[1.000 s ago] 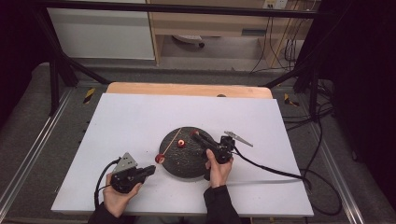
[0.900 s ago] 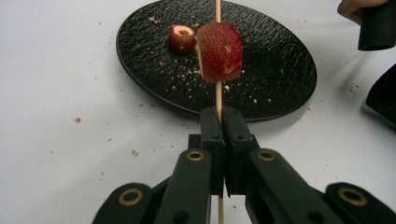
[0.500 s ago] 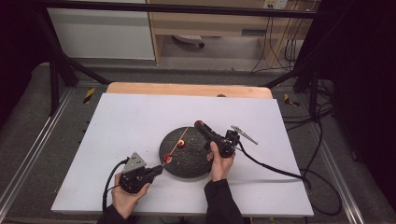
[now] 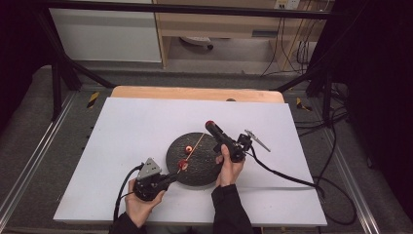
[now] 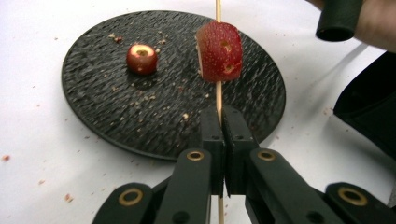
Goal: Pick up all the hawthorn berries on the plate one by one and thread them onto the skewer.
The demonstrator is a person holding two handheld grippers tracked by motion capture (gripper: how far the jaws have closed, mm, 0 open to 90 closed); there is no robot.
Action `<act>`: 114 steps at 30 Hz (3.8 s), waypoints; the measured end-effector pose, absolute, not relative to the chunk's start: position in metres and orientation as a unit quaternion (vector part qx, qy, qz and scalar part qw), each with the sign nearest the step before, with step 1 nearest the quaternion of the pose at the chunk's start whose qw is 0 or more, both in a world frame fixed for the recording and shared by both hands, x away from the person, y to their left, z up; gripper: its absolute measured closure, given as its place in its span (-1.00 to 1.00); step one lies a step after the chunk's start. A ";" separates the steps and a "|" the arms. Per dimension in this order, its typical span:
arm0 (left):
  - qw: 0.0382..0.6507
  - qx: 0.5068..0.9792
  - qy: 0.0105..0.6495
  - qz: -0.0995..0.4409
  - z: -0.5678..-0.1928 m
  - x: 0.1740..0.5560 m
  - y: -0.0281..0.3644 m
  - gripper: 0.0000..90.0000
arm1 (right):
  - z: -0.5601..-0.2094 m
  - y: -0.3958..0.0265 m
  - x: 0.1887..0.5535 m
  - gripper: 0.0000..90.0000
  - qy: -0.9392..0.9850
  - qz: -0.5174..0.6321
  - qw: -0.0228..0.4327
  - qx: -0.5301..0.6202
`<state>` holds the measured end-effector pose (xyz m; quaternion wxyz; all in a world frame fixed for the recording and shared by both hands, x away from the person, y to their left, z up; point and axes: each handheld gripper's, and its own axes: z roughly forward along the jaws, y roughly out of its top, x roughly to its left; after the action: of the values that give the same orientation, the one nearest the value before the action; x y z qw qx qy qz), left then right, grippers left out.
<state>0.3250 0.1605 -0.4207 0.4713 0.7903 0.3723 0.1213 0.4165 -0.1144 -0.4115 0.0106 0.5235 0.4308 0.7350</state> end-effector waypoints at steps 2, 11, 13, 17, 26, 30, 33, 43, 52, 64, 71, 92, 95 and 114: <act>0.471 0.791 0.371 0.121 -0.420 0.325 0.158 0.96 | -0.411 -0.115 0.416 0.37 0.430 0.735 0.011 0.524; 0.476 0.787 0.373 0.121 -0.420 0.326 0.154 0.96 | -0.411 -0.114 0.415 0.37 0.420 0.742 0.012 0.522; 0.478 0.785 0.375 0.120 -0.420 0.326 0.154 0.96 | -0.411 -0.114 0.415 0.37 0.420 0.743 0.012 0.521; 0.483 0.782 0.375 0.120 -0.419 0.326 0.152 0.96 | -0.411 -0.114 0.415 0.37 0.421 0.743 0.010 0.521; 0.491 0.774 0.384 0.111 -0.418 0.330 0.145 0.97 | -0.414 -0.113 0.414 0.37 0.419 0.744 0.009 0.521; 0.496 0.768 0.392 0.107 -0.416 0.332 0.141 0.97 | -0.415 -0.111 0.413 0.37 0.419 0.744 0.009 0.521; 0.497 0.765 0.397 0.105 -0.414 0.335 0.139 0.96 | -0.416 -0.110 0.413 0.37 0.418 0.743 0.007 0.522; 0.501 0.758 0.406 0.102 -0.407 0.345 0.129 0.96 | -0.422 -0.108 0.409 0.37 0.426 0.741 0.013 0.518; 0.502 0.757 0.405 0.105 -0.401 0.354 0.122 0.96 | -0.424 -0.106 0.405 0.37 0.432 0.742 0.017 0.513; 0.502 0.757 0.403 0.112 -0.395 0.367 0.113 0.96 | -0.429 -0.103 0.398 0.37 0.442 0.738 0.017 0.510; 0.504 0.757 0.402 0.109 -0.394 0.370 0.112 0.96 | -0.431 -0.102 0.395 0.37 0.450 0.736 0.017 0.505; 0.477 0.783 0.381 0.122 -0.402 0.362 0.146 0.97 | -0.421 -0.116 0.395 -0.15 0.545 0.692 0.041 0.471; 0.465 0.792 0.375 0.128 -0.405 0.359 0.159 0.97 | -0.422 -0.120 0.396 -0.32 0.590 0.660 0.056 0.463; 0.430 0.807 0.381 0.138 -0.421 0.335 0.238 0.96 | -0.431 -0.130 0.398 -0.83 0.739 0.517 0.057 0.429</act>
<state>0.3353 0.2382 -0.4210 0.4296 0.8069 0.3812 0.1379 0.3981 -0.1303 -0.4305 0.0571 0.4289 0.7386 0.5169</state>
